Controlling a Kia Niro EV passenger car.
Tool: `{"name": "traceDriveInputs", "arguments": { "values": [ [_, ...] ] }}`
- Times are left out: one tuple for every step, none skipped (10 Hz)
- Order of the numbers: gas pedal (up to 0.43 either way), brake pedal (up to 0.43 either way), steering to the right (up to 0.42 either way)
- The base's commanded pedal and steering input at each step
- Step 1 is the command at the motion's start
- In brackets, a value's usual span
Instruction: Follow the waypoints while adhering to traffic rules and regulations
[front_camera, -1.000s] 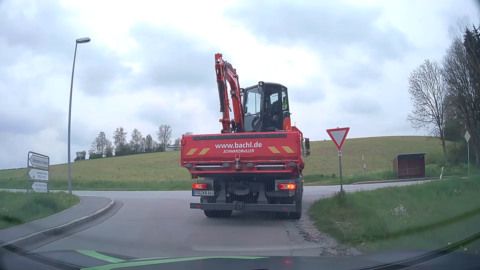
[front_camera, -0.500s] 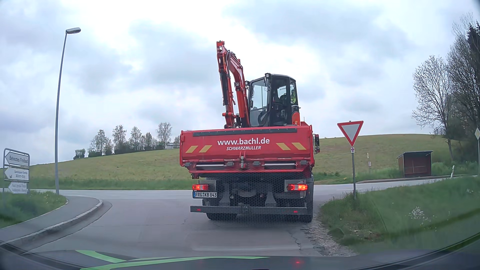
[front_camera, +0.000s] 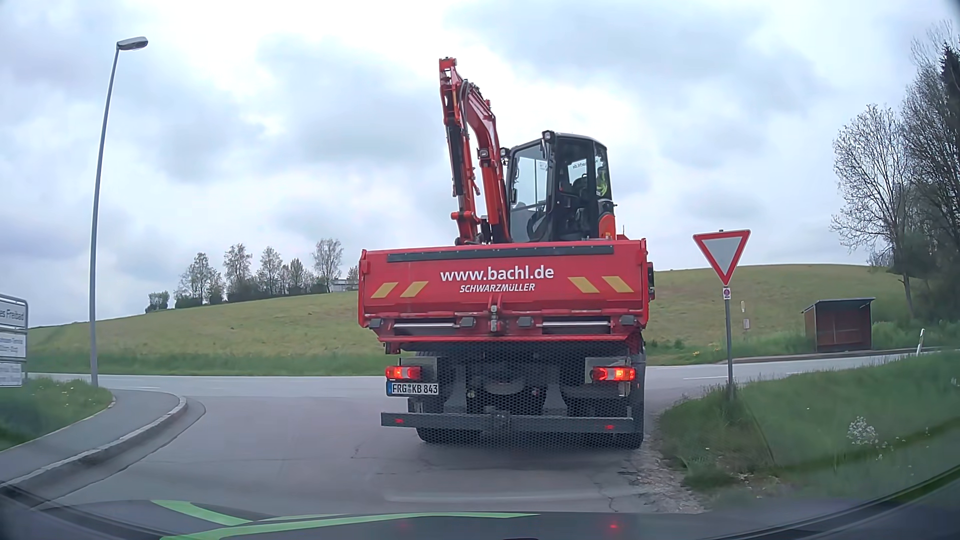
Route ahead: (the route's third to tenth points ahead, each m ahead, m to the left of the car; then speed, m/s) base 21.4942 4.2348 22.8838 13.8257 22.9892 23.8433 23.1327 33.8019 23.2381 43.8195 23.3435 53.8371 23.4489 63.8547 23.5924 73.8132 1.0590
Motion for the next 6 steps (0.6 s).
{"name": "traceDriveInputs", "arguments": {
  "values": [
    [0.0, 0.207, -0.001],
    [0.0, 0.201, 0.0],
    [0.0, 0.207, 0.0],
    [0.0, 0.207, 0.0],
    [0.0, 0.207, 0.0],
    [0.0, 0.207, 0.0]
  ]
}}
